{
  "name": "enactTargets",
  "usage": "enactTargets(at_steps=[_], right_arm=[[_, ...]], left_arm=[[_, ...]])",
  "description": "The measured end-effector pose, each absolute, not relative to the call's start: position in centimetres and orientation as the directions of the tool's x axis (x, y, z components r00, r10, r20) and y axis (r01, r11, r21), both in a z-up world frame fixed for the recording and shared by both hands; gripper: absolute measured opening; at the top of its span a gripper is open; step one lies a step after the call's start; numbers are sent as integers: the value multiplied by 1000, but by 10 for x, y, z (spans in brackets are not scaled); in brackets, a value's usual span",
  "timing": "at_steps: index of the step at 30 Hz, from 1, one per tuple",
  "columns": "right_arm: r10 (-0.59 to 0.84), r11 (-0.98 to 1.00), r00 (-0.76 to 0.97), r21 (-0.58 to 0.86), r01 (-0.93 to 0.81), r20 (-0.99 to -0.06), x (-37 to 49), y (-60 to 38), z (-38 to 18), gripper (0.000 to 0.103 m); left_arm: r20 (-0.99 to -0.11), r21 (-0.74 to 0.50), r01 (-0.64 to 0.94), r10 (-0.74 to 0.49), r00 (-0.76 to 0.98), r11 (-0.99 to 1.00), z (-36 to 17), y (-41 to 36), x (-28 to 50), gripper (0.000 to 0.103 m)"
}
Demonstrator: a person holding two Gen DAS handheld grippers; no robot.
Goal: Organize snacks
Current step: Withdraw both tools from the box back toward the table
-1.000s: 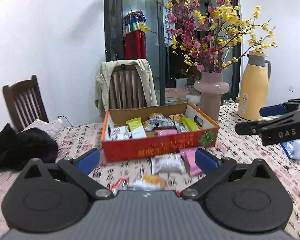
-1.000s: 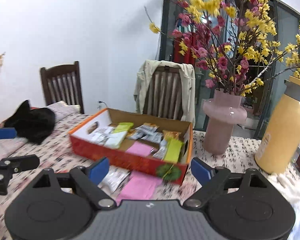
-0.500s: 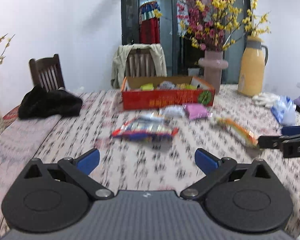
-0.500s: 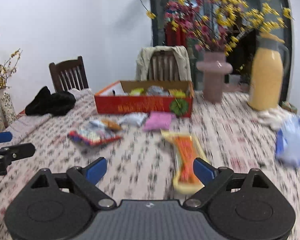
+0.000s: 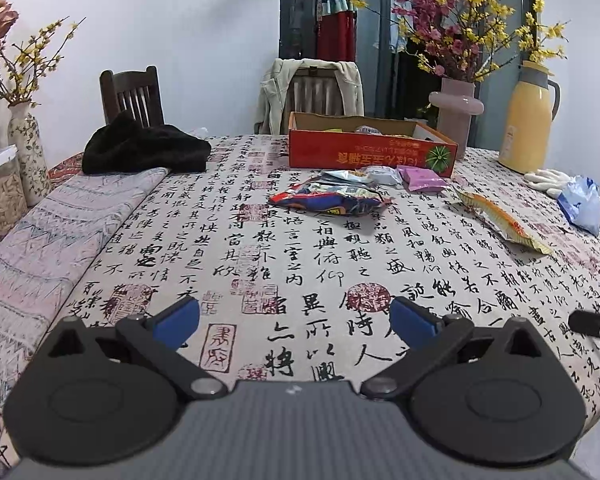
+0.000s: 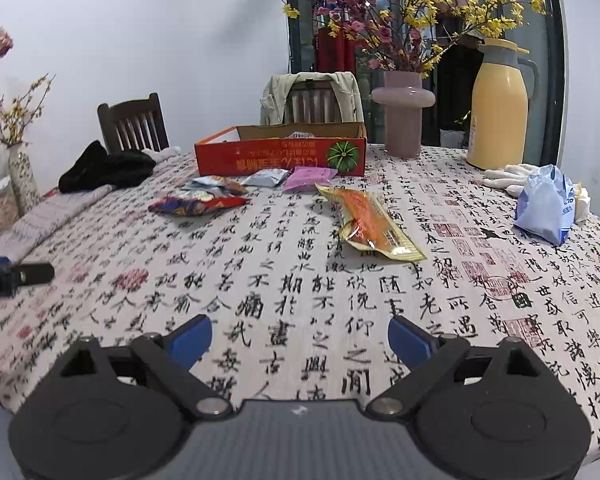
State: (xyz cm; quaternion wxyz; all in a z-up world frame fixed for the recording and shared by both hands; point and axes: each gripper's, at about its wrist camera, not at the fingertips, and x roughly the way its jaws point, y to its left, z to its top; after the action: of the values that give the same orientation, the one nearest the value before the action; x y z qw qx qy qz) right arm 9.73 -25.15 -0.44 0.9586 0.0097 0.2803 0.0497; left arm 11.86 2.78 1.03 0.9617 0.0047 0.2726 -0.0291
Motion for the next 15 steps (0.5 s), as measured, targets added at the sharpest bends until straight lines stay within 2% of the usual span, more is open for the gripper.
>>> enactTargets(at_steps=[15], right_arm=[[80,996,833,81,-42,-547,113,-265,-12,96]], left_arm=[[-550,12,74,-55,833,997,3,17,135,103]])
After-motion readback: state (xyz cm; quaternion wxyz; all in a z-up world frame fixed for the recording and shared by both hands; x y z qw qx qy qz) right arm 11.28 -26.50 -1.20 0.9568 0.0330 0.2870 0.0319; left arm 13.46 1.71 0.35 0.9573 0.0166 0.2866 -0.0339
